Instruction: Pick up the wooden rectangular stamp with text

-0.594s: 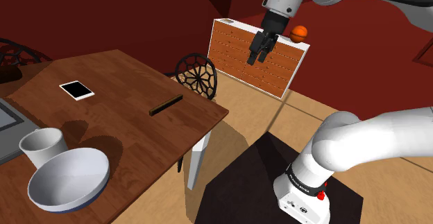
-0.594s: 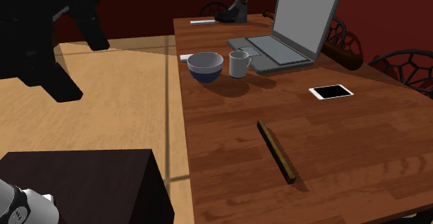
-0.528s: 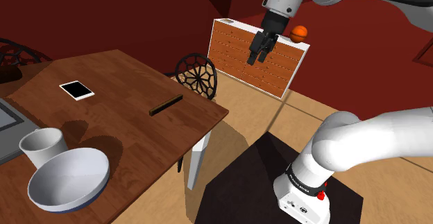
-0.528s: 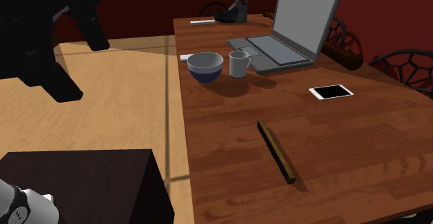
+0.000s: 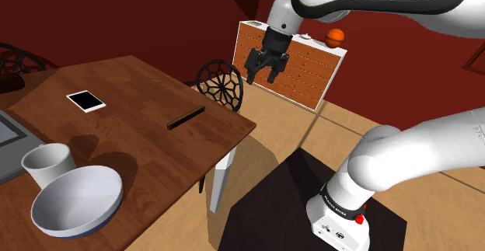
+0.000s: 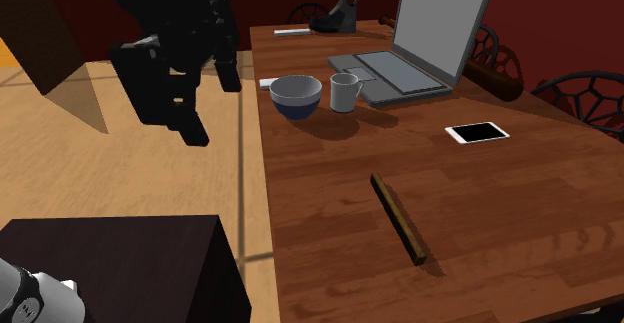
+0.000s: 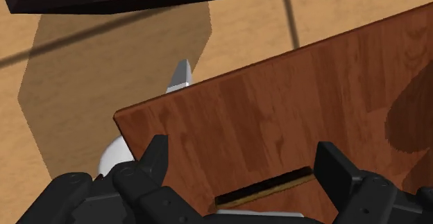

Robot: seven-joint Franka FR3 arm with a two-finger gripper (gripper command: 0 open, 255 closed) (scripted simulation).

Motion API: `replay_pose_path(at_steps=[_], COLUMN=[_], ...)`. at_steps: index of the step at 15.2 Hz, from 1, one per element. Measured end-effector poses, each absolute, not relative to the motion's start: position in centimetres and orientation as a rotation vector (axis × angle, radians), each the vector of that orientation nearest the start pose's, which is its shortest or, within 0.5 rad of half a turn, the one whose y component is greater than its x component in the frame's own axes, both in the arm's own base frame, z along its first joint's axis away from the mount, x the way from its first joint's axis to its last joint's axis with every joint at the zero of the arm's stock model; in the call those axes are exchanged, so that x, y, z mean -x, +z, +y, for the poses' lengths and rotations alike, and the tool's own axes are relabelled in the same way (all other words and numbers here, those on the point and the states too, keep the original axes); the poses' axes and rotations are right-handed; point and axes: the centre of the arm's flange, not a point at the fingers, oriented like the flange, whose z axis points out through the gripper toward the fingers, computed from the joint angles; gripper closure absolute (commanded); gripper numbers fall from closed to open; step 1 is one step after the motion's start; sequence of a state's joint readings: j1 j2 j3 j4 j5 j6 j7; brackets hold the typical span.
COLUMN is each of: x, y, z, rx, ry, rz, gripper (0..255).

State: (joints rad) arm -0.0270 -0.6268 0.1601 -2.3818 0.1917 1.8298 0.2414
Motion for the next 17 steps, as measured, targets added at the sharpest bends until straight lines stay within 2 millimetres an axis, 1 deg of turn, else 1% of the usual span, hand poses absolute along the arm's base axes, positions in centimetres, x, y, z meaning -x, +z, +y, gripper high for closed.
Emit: replay_pose_path(at_steps=[5, 7, 9, 11, 14, 16, 17], x=[-40.4, -42.5, -44.0, -46.1, -49.0, -51.2, -52.3], y=[50.5, 48.7, 47.1, 45.4, 43.3, 41.8, 40.8], z=[11.5, 12.4, 13.6, 14.6, 15.8, 16.5, 16.7], rx=[2.995, 2.974, 2.949, 2.918, 2.861, 2.818, 2.794], ry=[-0.057, -0.047, -0.038, -0.029, -0.013, -0.004, 0.001], rz=[0.580, 0.705, 0.827, 0.948, 1.130, 1.247, 1.307], gripper=[0, 0, 0, 0, 0, 0, 0])
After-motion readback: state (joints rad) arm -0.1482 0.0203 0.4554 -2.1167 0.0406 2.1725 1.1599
